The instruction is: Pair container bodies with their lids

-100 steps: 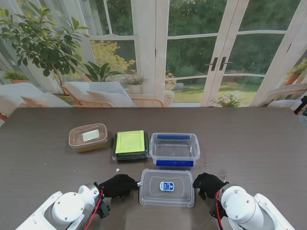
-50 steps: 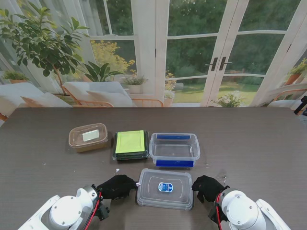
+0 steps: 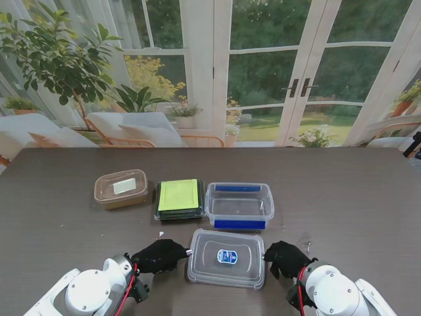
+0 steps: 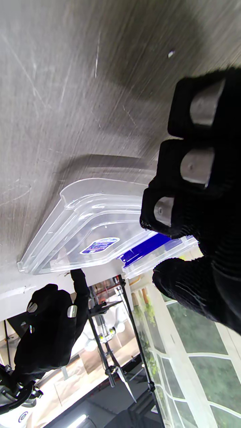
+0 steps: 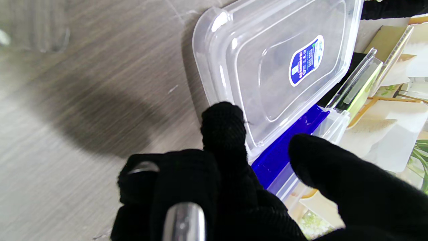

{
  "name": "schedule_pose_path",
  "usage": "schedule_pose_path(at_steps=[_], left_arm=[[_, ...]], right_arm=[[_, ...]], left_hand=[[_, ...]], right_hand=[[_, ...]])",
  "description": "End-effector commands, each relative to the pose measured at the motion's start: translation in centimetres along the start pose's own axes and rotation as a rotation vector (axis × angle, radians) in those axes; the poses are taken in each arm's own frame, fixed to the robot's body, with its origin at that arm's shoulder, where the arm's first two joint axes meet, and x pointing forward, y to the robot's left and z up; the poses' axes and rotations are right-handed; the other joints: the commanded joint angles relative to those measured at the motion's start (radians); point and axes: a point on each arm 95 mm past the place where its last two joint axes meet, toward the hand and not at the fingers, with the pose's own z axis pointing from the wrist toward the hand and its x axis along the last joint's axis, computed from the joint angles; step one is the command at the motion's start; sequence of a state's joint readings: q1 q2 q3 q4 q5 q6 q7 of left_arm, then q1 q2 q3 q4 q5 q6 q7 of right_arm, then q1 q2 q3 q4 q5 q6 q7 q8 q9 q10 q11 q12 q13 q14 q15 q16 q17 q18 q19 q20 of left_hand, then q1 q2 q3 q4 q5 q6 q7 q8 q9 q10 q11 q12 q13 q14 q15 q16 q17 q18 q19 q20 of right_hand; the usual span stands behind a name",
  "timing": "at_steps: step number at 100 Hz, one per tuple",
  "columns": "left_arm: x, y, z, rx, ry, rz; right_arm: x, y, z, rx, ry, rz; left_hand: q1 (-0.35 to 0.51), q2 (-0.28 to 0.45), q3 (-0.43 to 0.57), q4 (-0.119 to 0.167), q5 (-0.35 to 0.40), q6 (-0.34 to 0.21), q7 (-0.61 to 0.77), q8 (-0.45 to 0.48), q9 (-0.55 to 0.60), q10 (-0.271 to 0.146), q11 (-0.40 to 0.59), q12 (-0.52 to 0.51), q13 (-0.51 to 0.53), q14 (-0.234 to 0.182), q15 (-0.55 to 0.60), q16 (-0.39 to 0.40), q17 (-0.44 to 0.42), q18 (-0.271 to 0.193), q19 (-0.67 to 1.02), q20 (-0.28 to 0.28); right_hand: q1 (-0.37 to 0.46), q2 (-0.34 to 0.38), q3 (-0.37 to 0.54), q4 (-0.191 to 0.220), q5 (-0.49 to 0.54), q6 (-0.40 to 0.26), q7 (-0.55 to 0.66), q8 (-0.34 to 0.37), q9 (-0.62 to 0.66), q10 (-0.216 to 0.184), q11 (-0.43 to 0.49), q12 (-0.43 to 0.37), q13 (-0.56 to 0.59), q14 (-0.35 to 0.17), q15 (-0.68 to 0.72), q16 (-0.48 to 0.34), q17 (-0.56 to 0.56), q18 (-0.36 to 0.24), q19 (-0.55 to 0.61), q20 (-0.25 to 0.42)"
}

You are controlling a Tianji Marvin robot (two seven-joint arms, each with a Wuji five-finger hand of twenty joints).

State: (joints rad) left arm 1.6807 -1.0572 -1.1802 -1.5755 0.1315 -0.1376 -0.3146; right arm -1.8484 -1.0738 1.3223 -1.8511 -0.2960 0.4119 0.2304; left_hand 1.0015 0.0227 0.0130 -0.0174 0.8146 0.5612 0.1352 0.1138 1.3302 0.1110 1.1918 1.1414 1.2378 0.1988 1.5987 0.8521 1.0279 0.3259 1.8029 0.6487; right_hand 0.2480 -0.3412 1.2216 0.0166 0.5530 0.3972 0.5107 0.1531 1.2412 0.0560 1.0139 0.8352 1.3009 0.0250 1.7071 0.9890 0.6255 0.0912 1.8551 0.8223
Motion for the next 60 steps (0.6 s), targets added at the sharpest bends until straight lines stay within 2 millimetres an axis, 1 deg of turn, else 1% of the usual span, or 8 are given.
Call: schedule_pose_path(at_steps=[1, 43, 60], left_arm=[[0.8, 0.6, 0.1, -0.023, 0.023, -0.009], [1.0, 0.3, 0.2, 0.004, 0.053, -0.009], [1.2, 0.1, 0.3, 0.015, 0.067, -0.012]], right_arm=[[1.0, -0.7, -0.4, 0.022, 0.037, 0.010], [1.9, -0.2, -1.3, -0.023, 0.070, 0.020], [2.1, 0.1, -1.5, -0.039, 0.073, 0.023]], left_hand=[[0.006, 0.041, -0.020, 0.006, 0.022, -0.072, -0.039, -0.013, 0.024, -0.008, 0.032, -0.010, 0.032, -0.031, 0.066, -0.007, 0.052, -0.034, 0.281, -0.013], [0.004, 0.041, -0.020, 0.006, 0.025, -0.075, -0.038, -0.012, 0.025, -0.007, 0.033, -0.012, 0.032, -0.027, 0.064, -0.007, 0.052, -0.028, 0.278, -0.012], [0.005, 0.041, -0.019, 0.006, 0.026, -0.075, -0.038, -0.012, 0.025, 0.000, 0.031, -0.013, 0.031, -0.019, 0.061, -0.007, 0.050, -0.019, 0.274, -0.013]], right_hand=[[-0.023, 0.018, -0.004, 0.005, 0.028, -0.194, 0.023, 0.013, 0.086, 0.082, 0.022, 0.012, 0.014, -0.075, 0.059, -0.003, 0.590, -0.044, 0.239, -0.012], [-0.021, 0.016, 0.000, 0.001, 0.034, -0.191, 0.021, 0.011, 0.086, 0.081, 0.021, 0.012, 0.013, -0.072, 0.057, -0.006, 0.590, -0.042, 0.239, -0.013], [-0.021, 0.014, 0.000, 0.000, 0.038, -0.191, 0.019, 0.010, 0.085, 0.081, 0.021, 0.012, 0.013, -0.069, 0.058, -0.006, 0.590, -0.041, 0.239, -0.014]])
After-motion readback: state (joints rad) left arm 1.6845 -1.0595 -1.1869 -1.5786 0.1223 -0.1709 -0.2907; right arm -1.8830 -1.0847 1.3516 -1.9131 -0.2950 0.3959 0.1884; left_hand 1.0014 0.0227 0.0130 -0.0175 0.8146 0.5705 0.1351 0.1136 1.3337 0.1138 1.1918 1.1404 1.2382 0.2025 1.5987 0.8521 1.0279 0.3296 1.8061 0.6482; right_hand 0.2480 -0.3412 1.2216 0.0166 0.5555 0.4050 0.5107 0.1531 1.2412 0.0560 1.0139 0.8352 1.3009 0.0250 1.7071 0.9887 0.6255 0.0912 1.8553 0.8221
